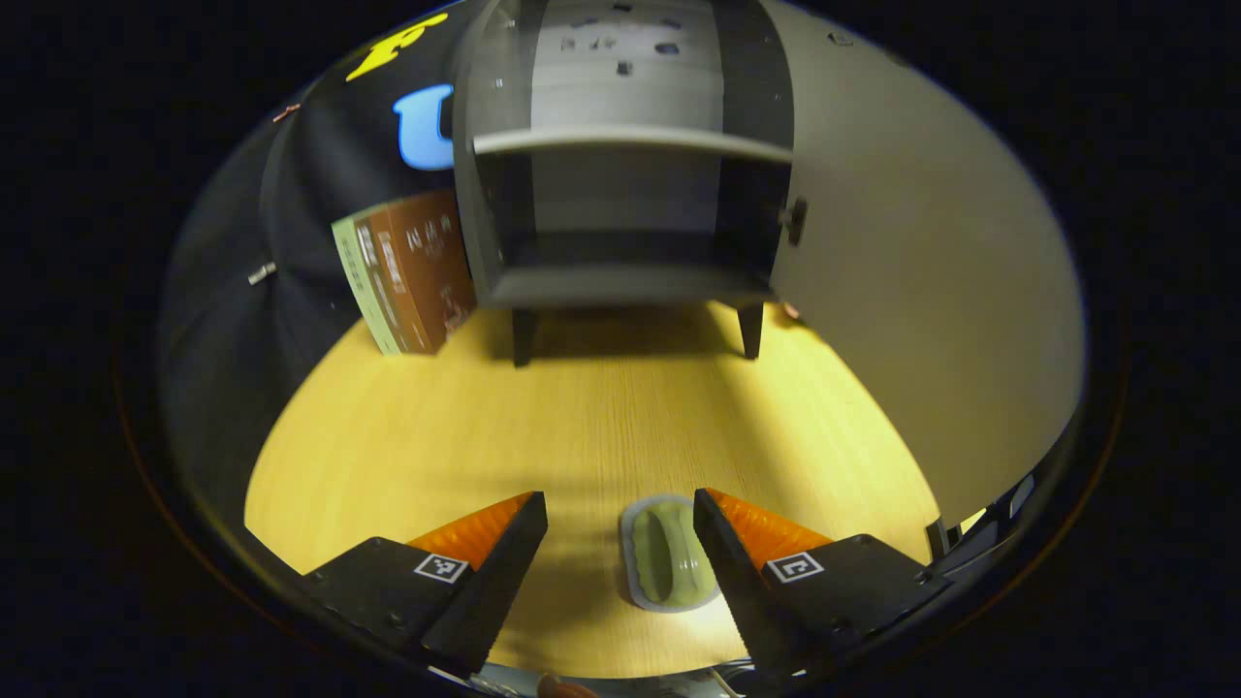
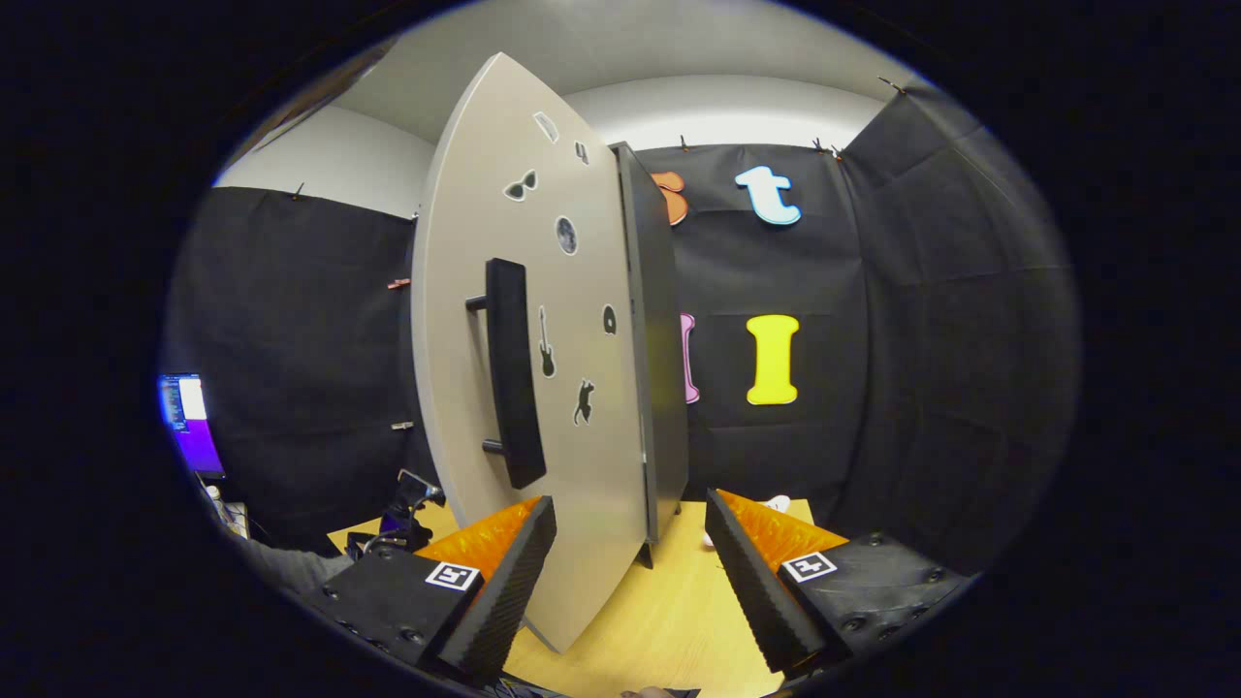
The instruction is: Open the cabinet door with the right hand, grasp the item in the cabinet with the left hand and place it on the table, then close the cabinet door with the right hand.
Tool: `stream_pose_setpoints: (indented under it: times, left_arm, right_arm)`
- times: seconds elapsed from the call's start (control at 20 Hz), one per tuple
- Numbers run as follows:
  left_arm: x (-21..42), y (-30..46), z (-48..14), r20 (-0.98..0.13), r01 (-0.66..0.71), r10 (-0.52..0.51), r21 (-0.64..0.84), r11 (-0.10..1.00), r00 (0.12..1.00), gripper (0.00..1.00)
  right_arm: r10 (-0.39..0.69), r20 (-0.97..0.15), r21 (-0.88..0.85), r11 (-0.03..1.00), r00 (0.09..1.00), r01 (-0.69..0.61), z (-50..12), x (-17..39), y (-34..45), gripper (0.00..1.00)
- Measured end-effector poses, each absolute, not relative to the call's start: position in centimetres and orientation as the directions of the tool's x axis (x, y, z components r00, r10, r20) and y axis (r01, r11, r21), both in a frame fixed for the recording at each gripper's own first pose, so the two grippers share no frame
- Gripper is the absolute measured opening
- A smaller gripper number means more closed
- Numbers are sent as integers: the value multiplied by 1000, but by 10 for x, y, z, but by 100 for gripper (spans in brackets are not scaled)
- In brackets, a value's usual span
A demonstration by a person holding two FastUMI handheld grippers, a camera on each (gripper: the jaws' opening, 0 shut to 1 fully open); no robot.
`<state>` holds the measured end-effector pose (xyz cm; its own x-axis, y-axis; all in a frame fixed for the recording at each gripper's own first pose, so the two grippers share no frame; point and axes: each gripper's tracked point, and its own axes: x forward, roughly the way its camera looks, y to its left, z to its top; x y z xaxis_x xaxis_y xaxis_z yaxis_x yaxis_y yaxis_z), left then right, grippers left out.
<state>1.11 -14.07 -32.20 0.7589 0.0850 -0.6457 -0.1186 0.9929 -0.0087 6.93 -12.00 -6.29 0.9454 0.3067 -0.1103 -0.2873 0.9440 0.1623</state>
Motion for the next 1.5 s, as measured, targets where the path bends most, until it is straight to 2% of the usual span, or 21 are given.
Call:
stream_pose_setpoints:
  times: [0.25,0.45,0.5,0.55,0.6,0.75,1.05,1.1,1.15,1.35,1.5]
  left_arm:
    - [0,-147,-202,-415,-98,54,-86,991,908,96]
    - [-22,-134,-119,-273,-116,104,-27,993,956,95]
    - [-28,-133,-105,-248,-125,118,-12,992,961,98]
    - [-30,-130,-91,-218,-126,119,-16,992,969,93]
    - [-31,-133,-86,-201,-111,102,-33,993,974,95]
    - [-35,-124,-72,-177,-106,93,-65,992,980,93]
    - [-17,-96,-67,-183,-1,-18,-100,995,983,95]
    - [-13,-85,-67,-182,12,-29,-89,996,983,94]
    - [-12,-74,-65,-180,28,-42,-79,996,983,97]
    - [-10,-25,-63,-183,78,-86,-54,996,979,97]
    - [-11,4,-62,-192,118,-122,-32,993,974,94]
  right_arm:
    - [421,-103,218,893,901,-393,-66,68,-96,97]
    - [481,-97,220,864,872,-452,-68,68,-85,97]
    - [490,-100,224,859,866,-461,-69,69,-82,97]
    - [491,-105,224,859,865,-461,-71,70,-79,97]
    - [491,-109,222,859,864,-461,-73,72,-77,97]
    - [488,-117,200,865,865,-460,-72,74,-68,98]
    - [430,-145,219,892,891,-395,-70,84,-40,97]
    - [420,-145,220,897,896,-384,-72,83,-29,97]
    - [410,-143,219,901,901,-376,-73,84,-14,97]
    - [394,-133,224,906,909,-360,-78,98,59,97]
    - [410,-112,223,898,905,-380,-73,108,103,98]
